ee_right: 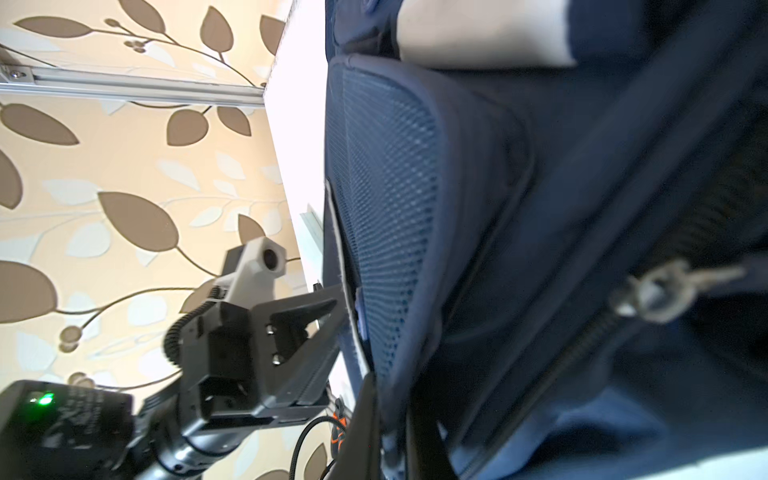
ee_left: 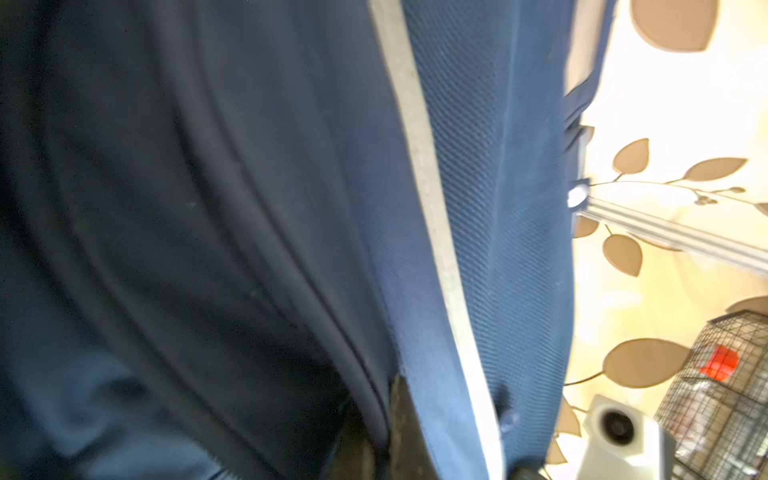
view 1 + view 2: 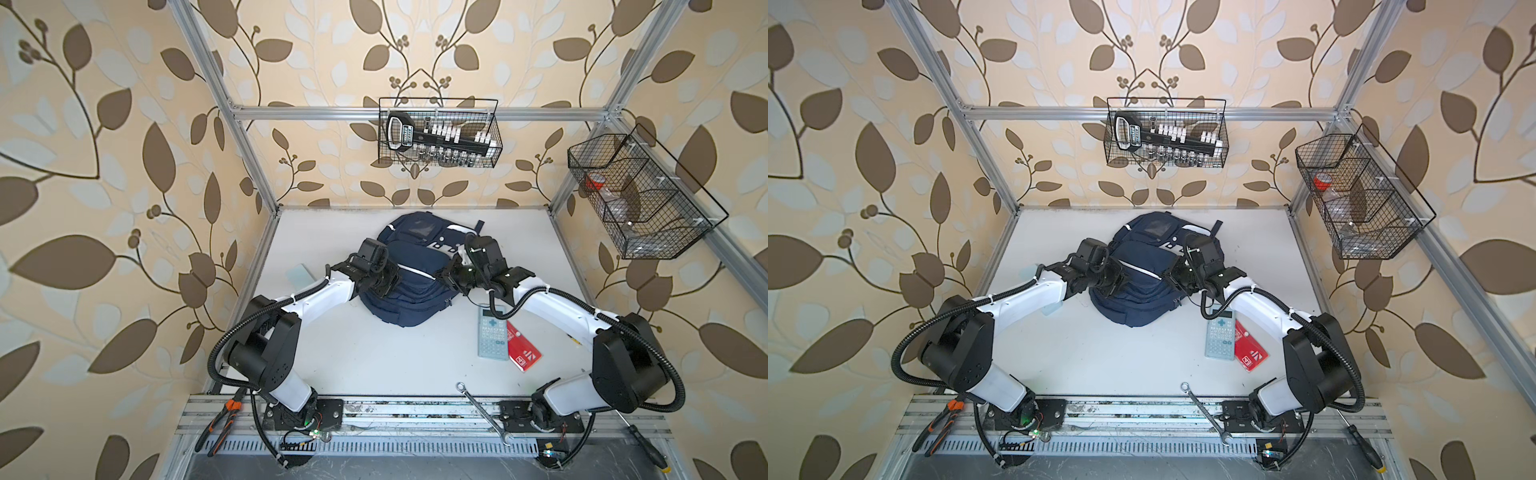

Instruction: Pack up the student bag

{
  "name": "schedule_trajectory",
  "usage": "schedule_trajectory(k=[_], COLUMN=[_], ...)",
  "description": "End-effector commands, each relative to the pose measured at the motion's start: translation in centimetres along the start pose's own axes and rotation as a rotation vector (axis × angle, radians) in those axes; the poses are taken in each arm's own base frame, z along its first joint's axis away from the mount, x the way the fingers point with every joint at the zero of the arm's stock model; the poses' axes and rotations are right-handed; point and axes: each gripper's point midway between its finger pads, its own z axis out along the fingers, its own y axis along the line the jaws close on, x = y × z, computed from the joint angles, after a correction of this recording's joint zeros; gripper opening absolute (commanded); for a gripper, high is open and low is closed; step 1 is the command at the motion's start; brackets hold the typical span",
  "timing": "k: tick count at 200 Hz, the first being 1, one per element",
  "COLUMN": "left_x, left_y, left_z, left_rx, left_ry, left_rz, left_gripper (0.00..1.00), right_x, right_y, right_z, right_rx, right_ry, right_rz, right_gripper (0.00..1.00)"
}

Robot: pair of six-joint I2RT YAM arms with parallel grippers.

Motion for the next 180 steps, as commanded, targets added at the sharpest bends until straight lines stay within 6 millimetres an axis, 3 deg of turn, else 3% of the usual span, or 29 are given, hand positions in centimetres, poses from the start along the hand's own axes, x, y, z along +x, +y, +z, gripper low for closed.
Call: schedule_trajectory(k=[1, 8, 20, 25, 39, 63, 90, 98, 113, 141, 180], left_x=[-1.9, -2.2, -2.6, -2.7, -2.7, -2.4, -2.1, -2.0, -2.0, -1.9, -1.7], left_y=[-6.5, -6.6, -6.6, -6.8, -7.1, -7.5, -7.9, -8.0, -8.3, -8.6, -8.7], left_z=[-2.2, -2.6, -3.4, -3.6, -4.2, -4.5, -4.7, -4.7, -4.8, -4.9, -4.8], left_rx=[0.161, 0.148, 0.124, 0.118, 0.104, 0.119, 0.140, 0.144, 0.153, 0.160, 0.167], left_ry=[-0.100, -0.111, -0.118, -0.118, -0.104, -0.068, -0.050, -0.043, -0.038, -0.033, -0.019], left_rz=[0.117, 0.131, 0.147, 0.158, 0.178, 0.176, 0.172, 0.170, 0.169, 0.169, 0.158], left_gripper=[0.00, 0.00, 0.00, 0.00, 0.00, 0.00, 0.00, 0.00, 0.00, 0.00, 0.00], right_x=[1.7, 1.2, -0.3, -1.1, -2.8, -4.3, -3.5, -3.2, -2.7, -3.2, -3.7], right_y=[3.4, 2.6, 1.6, 0.9, -0.5, -3.3, -4.5, -4.5, -5.2, -6.1, -8.1], right_z=[-2.0, -2.5, -3.9, -4.6, -6.7, -8.5, -6.9, -6.1, -4.2, -3.3, -1.8], right_rx=[-0.074, 0.000, 0.122, 0.175, 0.259, 0.275, 0.050, -0.019, -0.028, -0.007, 0.066], right_ry=[0.047, 0.022, -0.045, -0.087, -0.211, -0.396, -0.292, -0.203, -0.103, -0.107, -0.083], right_rz=[-0.204, -0.284, -0.439, -0.489, -0.594, -0.670, -0.705, -0.691, -0.717, -0.736, -0.746], right_gripper=[0.02, 0.15, 0.46, 0.54, 0.60, 0.76, 0.68, 0.60, 0.52, 0.61, 0.62])
